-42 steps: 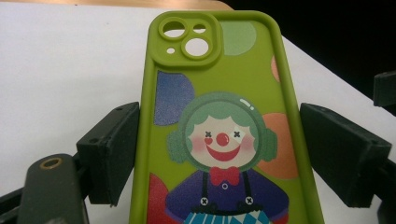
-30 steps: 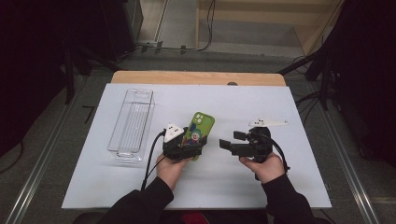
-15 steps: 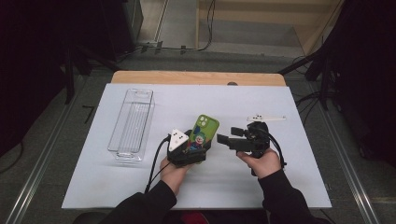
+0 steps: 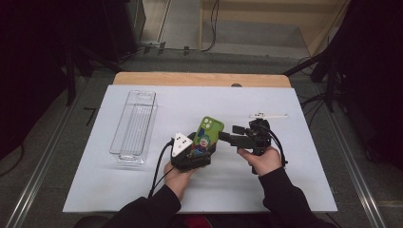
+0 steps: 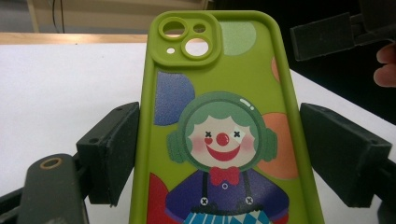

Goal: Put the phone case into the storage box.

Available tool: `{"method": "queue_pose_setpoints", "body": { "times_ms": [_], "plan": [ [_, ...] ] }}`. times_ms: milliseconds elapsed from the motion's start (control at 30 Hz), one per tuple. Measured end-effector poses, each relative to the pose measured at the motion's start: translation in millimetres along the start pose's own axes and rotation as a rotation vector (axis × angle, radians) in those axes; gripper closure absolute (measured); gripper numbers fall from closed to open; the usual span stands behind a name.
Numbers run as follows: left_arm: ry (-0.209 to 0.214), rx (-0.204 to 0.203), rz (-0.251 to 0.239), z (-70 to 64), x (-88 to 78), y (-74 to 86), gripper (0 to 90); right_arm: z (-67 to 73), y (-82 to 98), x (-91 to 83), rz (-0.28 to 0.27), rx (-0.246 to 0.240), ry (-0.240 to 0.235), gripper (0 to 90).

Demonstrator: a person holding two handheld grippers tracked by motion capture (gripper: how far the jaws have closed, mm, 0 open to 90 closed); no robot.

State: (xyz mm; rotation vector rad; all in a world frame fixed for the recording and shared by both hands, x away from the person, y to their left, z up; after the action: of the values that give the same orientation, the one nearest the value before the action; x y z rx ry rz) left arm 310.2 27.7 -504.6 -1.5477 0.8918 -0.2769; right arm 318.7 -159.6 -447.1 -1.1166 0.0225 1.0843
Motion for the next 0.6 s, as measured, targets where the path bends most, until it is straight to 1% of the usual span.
{"method": "queue_pose_setpoints", "body": {
  "times_ms": [67,233,500,567,600],
  "plan": [
    [0.002,-0.007,-0.003,0.1,0.1,0.7,16.5,-0.3,-1.6,2.7,0.007,0.006,-0.003,20.9],
    [-0.003,0.001,-0.003,-0.2,-0.1,1.4,16.5,0.2,-4.7,7.4,0.011,0.016,-0.005,21.6],
    [0.004,-0.007,-0.007,-1.5,0.6,2.2,16.5,-0.9,-8.1,13.4,0.012,0.029,-0.010,22.1],
    [0.000,-0.002,-0.006,-1.3,0.7,2.2,16.5,-1.9,-8.9,15.5,0.015,0.040,-0.014,23.2],
    [0.002,0.001,-0.010,-1.4,0.7,2.3,16.5,-2.6,-9.6,18.2,0.019,0.054,-0.022,23.6]
  ]
}}
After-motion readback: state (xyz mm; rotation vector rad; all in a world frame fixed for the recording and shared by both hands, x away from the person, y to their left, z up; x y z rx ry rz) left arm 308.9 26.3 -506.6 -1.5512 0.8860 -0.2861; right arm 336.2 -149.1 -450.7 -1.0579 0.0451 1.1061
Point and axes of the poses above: each handheld gripper's, and its own axes: x roughly forward along the jaws, y roughly out of its underside, z roughly to its left, the point moved 4 cm from there along x, roughly forward along the jaws
